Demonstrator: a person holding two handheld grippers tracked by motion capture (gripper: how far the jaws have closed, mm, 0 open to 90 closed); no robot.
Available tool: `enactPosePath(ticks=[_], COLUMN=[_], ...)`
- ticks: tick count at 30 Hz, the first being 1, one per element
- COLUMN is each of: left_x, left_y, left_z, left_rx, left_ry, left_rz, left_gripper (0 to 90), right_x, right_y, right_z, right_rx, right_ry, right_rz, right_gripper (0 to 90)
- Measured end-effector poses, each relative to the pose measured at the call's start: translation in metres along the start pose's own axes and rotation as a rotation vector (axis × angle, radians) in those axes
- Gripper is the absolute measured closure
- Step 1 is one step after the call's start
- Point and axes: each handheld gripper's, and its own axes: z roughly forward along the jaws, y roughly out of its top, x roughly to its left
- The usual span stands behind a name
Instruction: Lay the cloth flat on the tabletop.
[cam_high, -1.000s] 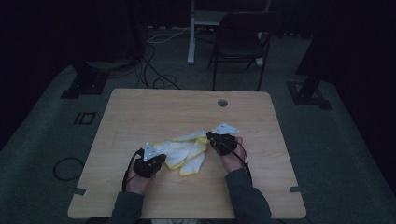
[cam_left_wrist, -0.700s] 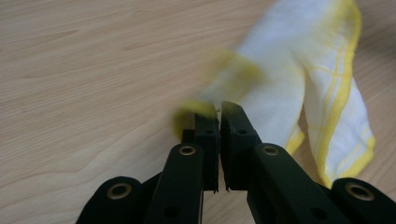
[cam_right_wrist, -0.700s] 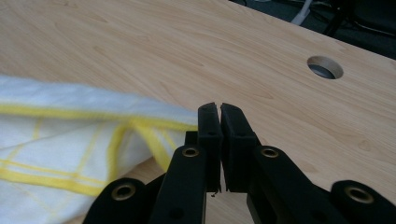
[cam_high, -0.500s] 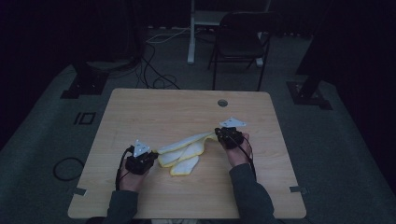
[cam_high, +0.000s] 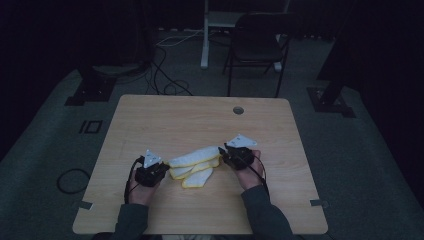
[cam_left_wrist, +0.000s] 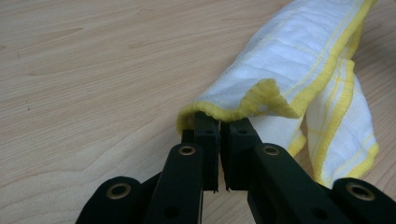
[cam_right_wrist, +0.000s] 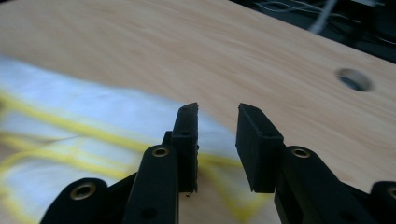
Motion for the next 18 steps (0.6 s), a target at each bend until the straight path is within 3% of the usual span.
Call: enactPosePath(ticks=[2, 3, 6, 8, 18], left_x=[0.000, 0.000, 0.001, 0.001, 0.001], left_y=[0.000, 0.000, 0.001, 0.000, 0.000], left_z=[0.000, 0.000, 0.001, 0.001, 0.001], left_rx=[0.000, 0.000, 0.000, 0.001, -0.001], left_ry=[0.000, 0.000, -0.003, -0.007, -0.003], left_rz=[-0.002, -0.004, -0.005, -0.009, -0.014], left_gripper=[86.4, 86.4, 86.3, 86.3, 86.2], right_x=[0.005, 0.015, 0.026, 0.040, 0.067], right_y=[-0.002, -0.006, -0.010, -0.016, -0.019], right_z=[0.000, 0.002, 0.005, 0.011, 0.028], right_rx=[-0.004, -0.004, 0.002, 0.006, 0.038], right_ry=[0.017, 0.054, 0.079, 0.118, 0.163], right_rz=[-0.006, -0.010, -0.024, -0.036, -0.073], right_gripper=[69.0, 69.0, 67.7, 65.8, 56.5])
